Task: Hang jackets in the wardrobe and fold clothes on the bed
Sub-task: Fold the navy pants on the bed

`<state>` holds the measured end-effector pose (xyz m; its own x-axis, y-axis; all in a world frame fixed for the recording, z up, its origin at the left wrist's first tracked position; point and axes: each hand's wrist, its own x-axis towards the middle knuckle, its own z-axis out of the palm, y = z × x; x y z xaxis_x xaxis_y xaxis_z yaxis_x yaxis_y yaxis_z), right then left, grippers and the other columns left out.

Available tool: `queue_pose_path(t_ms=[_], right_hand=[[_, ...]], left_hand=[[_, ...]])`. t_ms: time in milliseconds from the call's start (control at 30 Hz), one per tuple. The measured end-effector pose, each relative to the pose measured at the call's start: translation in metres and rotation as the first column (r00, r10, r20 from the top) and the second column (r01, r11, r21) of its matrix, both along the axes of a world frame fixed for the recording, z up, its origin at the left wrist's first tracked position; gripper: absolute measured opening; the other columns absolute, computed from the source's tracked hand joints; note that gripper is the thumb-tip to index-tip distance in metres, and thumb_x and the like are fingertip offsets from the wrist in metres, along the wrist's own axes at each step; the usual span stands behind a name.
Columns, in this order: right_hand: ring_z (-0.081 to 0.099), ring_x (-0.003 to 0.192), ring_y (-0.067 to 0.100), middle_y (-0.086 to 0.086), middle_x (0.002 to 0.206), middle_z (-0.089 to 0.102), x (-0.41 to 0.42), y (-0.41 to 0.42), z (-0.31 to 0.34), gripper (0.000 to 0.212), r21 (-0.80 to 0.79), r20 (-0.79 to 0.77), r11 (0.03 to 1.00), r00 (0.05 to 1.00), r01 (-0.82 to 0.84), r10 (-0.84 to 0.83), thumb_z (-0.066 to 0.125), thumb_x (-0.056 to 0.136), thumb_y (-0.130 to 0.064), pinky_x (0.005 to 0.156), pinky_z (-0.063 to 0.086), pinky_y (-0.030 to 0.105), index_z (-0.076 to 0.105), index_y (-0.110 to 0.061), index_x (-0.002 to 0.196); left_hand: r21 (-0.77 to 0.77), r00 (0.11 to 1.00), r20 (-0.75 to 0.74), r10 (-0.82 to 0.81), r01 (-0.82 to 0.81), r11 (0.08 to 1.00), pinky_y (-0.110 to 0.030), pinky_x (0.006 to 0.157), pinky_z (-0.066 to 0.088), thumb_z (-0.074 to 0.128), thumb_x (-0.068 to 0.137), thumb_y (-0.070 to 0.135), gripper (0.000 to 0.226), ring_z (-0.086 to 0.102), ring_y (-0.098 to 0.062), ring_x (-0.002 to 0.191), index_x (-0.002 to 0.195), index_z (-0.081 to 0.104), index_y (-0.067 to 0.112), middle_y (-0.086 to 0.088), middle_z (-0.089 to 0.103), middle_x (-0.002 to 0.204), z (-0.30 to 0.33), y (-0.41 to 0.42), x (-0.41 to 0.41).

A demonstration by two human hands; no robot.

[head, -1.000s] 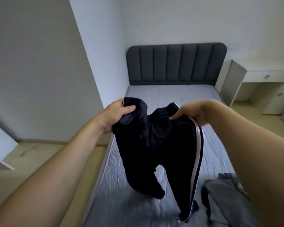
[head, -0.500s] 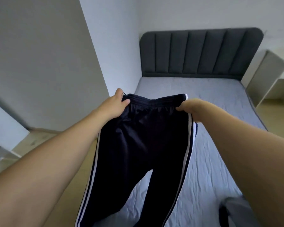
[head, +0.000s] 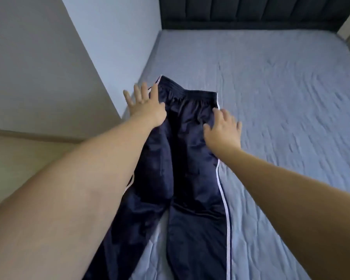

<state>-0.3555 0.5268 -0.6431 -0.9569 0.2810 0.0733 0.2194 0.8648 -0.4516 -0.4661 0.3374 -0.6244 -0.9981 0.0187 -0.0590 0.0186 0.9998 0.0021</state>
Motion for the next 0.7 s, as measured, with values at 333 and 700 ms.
queue_pose_path(t_ms=[333,700], right_hand=[[-0.011,0.149,0.024,0.001,0.163,-0.010,0.076,-0.021,-0.316,0.068,0.228,0.419,0.940,0.897,-0.253,0.140,0.010,0.094,-0.064,0.116,-0.013,0.055,-0.006,-0.036,0.154],[0.012,0.149,0.026,0.004,0.161,0.017,0.072,-0.022,-0.333,0.065,0.295,0.189,0.943,0.977,-0.156,0.102,0.025,0.093,-0.055,0.118,-0.001,0.055,0.023,-0.031,0.153]], left_hand=[[-0.013,0.970,0.237,0.047,-0.045,0.999,-0.076,0.104,-0.008,0.005,0.092,0.066,0.066,-0.019,-0.021,0.149,0.151,-0.013,0.042,0.007,-0.016,0.163,-0.337,-0.047,0.124],[-0.006,0.999,-0.038,0.036,-0.036,0.999,-0.078,0.105,-0.002,0.008,0.090,0.063,0.071,0.002,-0.027,0.150,0.155,0.008,0.034,-0.003,0.010,0.163,-0.350,-0.029,0.078]])
